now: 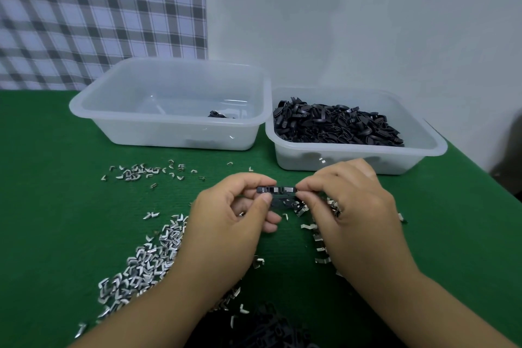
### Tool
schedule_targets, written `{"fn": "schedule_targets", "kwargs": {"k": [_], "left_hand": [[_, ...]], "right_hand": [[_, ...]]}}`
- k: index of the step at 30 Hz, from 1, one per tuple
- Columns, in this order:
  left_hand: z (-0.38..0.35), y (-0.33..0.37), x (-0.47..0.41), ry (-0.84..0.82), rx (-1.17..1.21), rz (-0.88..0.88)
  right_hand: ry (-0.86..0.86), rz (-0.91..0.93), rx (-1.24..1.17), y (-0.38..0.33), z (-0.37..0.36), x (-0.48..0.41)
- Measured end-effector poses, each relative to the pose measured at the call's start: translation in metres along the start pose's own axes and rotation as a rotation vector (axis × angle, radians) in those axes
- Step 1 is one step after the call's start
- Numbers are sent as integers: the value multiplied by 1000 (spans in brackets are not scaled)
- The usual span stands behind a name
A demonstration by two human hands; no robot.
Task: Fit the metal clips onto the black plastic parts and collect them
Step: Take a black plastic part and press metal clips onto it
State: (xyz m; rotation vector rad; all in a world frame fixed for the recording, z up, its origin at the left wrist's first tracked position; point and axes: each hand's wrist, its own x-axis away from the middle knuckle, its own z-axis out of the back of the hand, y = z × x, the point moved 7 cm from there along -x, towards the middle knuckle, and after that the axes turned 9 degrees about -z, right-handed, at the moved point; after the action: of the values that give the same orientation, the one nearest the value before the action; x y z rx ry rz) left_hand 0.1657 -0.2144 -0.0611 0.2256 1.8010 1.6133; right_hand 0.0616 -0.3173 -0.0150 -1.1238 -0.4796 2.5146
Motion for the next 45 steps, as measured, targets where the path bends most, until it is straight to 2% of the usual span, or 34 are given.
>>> {"fn": "schedule_targets", "kwargs": {"k": [10, 17, 21, 28, 35, 38, 40, 43, 45], "left_hand": [[0, 1, 1, -18, -22, -6], [-2, 0, 0, -55, -12, -3], [-2, -1, 0, -63, -16, 5], [2, -1, -1, 36, 76, 16], [3, 5, 0, 69, 70, 5], [10, 8, -1, 145, 22, -26], [17, 8, -2, 216, 4, -27], [23, 6, -2, 272, 0, -13], [22, 6, -2, 264, -10, -14]], "right_hand": [[-32, -40, -37, 4, -2, -2], [-226, -315, -276, 19, -16, -3], [-280, -365, -322, 19, -17, -3], [-273, -477, -404, 25, -18, -3], [-266, -411, -355, 17, -19, -7], [-184, -421, -392, 19, -14, -6], [-188, -366, -250, 19, -14, -4], [-334, -271, 27, 18, -29, 3], [-389, -223, 96, 16, -38, 6]]}}
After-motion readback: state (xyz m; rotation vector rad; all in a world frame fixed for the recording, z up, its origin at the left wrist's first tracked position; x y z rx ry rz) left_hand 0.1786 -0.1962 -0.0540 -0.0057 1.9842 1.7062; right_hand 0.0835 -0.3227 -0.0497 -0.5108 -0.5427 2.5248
